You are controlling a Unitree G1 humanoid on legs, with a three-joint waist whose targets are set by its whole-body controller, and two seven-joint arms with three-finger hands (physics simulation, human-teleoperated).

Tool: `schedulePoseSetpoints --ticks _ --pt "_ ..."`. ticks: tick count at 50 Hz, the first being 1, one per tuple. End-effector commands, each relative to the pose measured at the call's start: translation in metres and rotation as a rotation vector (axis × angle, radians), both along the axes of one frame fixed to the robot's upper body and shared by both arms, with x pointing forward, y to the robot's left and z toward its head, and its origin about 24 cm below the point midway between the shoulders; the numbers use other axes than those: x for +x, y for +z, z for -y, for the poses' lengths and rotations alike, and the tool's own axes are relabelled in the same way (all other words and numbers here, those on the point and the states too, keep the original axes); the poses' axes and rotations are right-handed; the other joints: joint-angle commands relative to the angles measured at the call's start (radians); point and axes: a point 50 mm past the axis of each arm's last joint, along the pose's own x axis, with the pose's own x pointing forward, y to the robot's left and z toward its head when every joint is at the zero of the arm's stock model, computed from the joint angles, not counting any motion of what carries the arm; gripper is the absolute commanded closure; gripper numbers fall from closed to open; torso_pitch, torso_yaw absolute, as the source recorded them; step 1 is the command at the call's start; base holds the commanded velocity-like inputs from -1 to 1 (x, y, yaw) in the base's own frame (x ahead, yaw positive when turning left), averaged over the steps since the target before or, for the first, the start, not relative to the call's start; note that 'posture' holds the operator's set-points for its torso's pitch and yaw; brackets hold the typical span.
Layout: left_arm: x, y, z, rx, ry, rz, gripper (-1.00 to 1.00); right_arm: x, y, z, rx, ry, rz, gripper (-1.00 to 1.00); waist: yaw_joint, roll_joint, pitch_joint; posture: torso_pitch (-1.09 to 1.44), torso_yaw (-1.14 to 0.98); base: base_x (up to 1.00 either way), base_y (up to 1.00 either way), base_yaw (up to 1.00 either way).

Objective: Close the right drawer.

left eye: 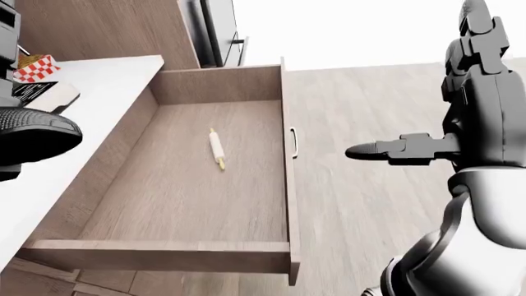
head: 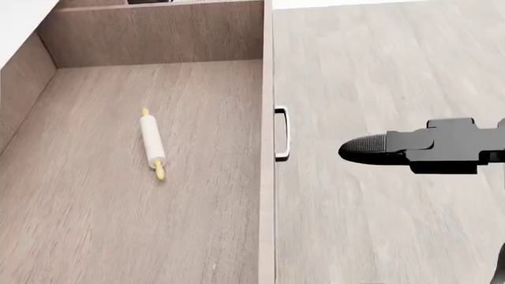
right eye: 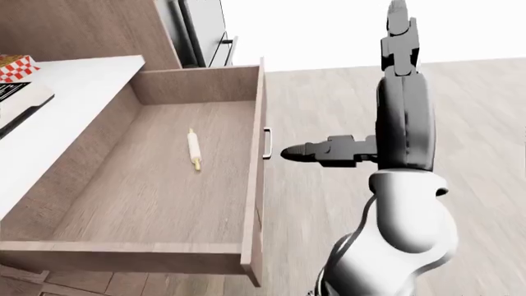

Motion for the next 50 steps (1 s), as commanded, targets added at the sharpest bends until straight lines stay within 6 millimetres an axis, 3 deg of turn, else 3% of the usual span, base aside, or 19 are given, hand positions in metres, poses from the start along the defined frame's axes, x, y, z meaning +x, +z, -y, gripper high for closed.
schedulePoseSetpoints --ticks 1,13,18,29,39,45,50 --pt "-0.003 0.008 -0.004 -0.012 0.022 0.048 -1.0 -0.001 0.002 0.002 0.012 0.004 0.039 -1.0 0.0 -0.002 -0.018 0.0 0.0 0.0 0.0 0.0" --pt "-0.002 0.013 -0.005 -0.019 0.025 0.06 -1.0 0.013 -0.026 0.016 0.047 -0.033 -0.044 -1.0 -0.008 -0.006 -0.03 0.0 0.0 0.0 0.0 0.0" --pt "-0.002 0.015 -0.005 -0.018 0.023 0.062 -1.0 0.026 -0.049 0.026 0.059 -0.13 -0.193 -1.0 -0.009 -0.012 -0.031 0.0 0.0 0.0 0.0 0.0" --pt "-0.002 0.015 -0.005 -0.018 0.021 0.061 -1.0 0.034 -0.079 0.039 0.099 -0.211 -0.306 -1.0 -0.006 -0.017 -0.032 0.0 0.0 0.0 0.0 0.0" --pt "-0.001 0.013 -0.006 -0.02 0.019 0.055 -1.0 0.04 -0.108 0.046 0.198 -0.192 -0.372 -1.0 -0.005 -0.017 -0.032 0.0 0.0 0.0 0.0 0.0" --pt "0.0 0.01 -0.005 -0.022 0.014 0.047 -1.0 0.046 -0.138 0.056 0.179 -0.215 -0.395 -1.0 -0.004 -0.018 -0.03 0.0 0.0 0.0 0.0 0.0" --pt "0.0 0.009 -0.006 -0.022 0.015 0.046 -1.0 0.055 -0.143 0.053 0.185 -0.169 -0.399 -1.0 -0.006 -0.02 -0.031 0.0 0.0 0.0 0.0 0.0"
